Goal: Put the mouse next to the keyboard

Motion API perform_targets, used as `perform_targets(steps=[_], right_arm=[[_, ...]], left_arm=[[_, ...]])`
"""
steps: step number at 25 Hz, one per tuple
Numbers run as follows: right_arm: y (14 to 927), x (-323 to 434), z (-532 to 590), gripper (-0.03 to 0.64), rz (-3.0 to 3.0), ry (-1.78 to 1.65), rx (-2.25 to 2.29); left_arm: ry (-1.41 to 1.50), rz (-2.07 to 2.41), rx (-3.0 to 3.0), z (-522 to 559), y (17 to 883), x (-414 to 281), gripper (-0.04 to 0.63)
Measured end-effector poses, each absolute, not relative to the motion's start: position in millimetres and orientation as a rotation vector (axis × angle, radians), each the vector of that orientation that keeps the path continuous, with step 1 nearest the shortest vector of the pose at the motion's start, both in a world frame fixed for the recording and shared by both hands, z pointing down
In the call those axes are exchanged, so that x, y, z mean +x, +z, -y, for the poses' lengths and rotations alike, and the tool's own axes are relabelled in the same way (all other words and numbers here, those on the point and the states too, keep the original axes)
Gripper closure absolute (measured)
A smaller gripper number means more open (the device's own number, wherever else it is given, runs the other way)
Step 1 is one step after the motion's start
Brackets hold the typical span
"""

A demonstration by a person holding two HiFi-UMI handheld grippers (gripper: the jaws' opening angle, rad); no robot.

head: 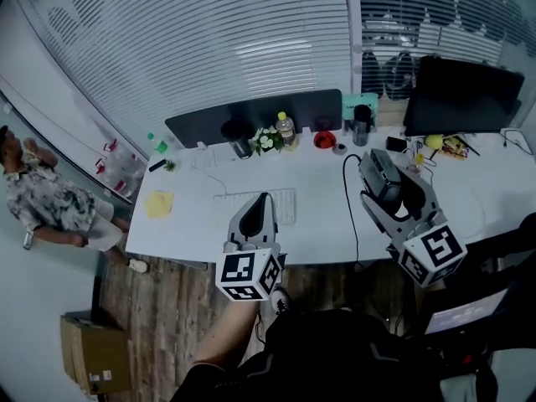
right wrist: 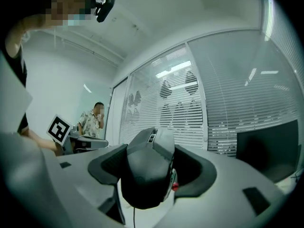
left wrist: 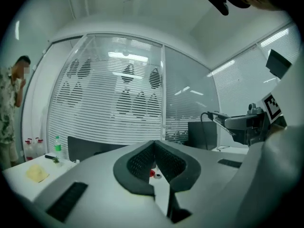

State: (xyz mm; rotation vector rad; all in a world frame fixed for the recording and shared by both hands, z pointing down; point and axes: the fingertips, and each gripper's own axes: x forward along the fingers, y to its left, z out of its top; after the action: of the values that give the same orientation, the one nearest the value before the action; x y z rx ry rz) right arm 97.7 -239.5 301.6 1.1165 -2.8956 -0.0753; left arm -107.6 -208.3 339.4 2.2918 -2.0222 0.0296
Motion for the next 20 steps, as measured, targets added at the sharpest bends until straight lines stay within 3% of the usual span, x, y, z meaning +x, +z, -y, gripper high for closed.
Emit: perform_targets(steps=[12, 20], right_arm=[[292.0, -21.1, 265.7, 0.316, 2.743, -0.129, 1.236], [286.0, -69.7, 272.3, 0.316, 2.74, -0.118, 1.26]], left_arm=[[-0.06, 1.826, 2.393, 270.6, 338.0, -215.8, 0.565], [-0.023, 1.727, 2.461, 292.9, 346.4, -246.1, 0.565]])
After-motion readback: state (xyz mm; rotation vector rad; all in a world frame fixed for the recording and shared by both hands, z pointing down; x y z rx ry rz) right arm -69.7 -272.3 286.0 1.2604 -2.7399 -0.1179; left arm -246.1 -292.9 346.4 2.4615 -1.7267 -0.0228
